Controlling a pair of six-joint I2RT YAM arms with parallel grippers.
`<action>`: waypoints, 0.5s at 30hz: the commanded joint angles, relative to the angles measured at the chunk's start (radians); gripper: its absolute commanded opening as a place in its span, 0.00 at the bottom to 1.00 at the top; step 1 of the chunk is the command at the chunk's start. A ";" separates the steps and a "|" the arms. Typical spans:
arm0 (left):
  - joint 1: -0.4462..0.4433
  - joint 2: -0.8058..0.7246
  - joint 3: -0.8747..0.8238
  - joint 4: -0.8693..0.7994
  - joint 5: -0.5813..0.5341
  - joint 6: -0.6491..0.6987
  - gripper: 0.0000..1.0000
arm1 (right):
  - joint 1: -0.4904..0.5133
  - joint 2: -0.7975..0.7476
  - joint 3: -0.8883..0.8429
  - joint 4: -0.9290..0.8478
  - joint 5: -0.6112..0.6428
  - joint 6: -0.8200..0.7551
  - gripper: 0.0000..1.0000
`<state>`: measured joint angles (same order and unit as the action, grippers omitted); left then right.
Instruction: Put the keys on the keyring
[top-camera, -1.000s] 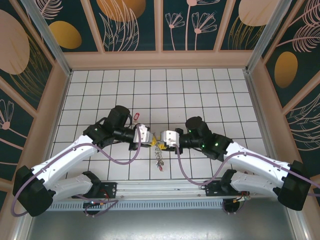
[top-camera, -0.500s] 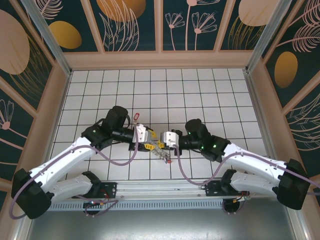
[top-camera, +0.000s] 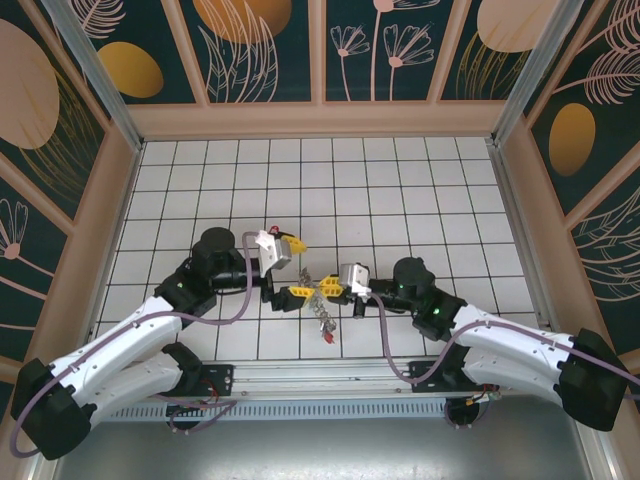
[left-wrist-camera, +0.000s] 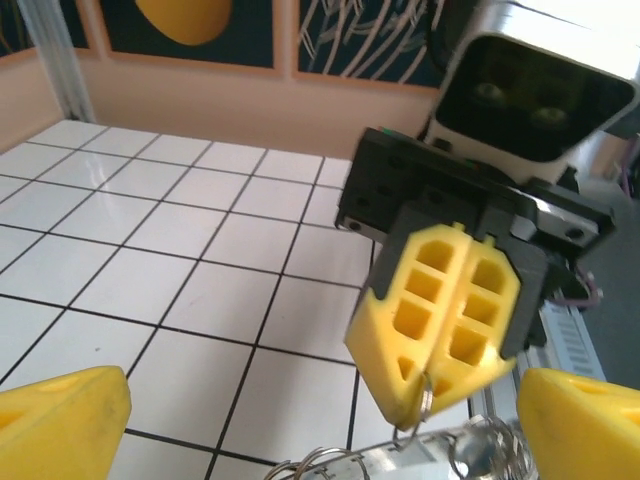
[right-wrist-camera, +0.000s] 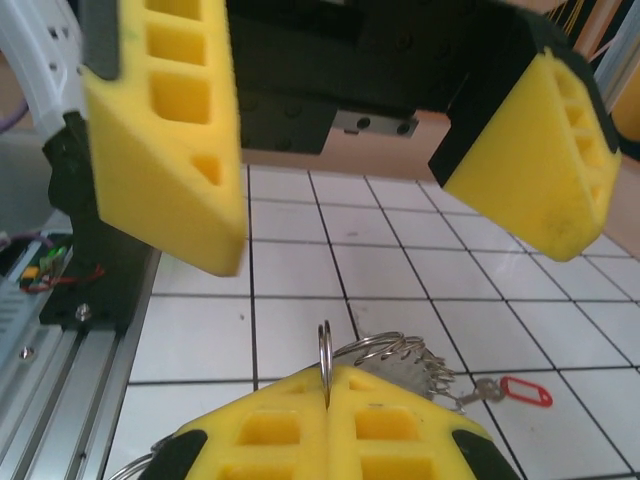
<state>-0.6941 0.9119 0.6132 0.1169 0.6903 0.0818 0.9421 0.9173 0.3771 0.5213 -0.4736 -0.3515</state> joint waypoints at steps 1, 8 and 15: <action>-0.001 -0.023 -0.012 0.074 0.013 -0.069 0.99 | -0.003 -0.012 -0.016 0.201 -0.032 0.074 0.00; -0.002 -0.031 -0.035 0.127 0.089 -0.009 0.61 | -0.007 0.019 -0.078 0.437 -0.040 0.179 0.00; -0.001 0.047 0.026 0.019 0.209 0.143 0.29 | -0.005 0.037 -0.096 0.549 -0.063 0.224 0.00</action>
<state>-0.6933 0.9283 0.5976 0.1772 0.8291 0.1490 0.9398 0.9524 0.2771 0.8951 -0.4988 -0.1699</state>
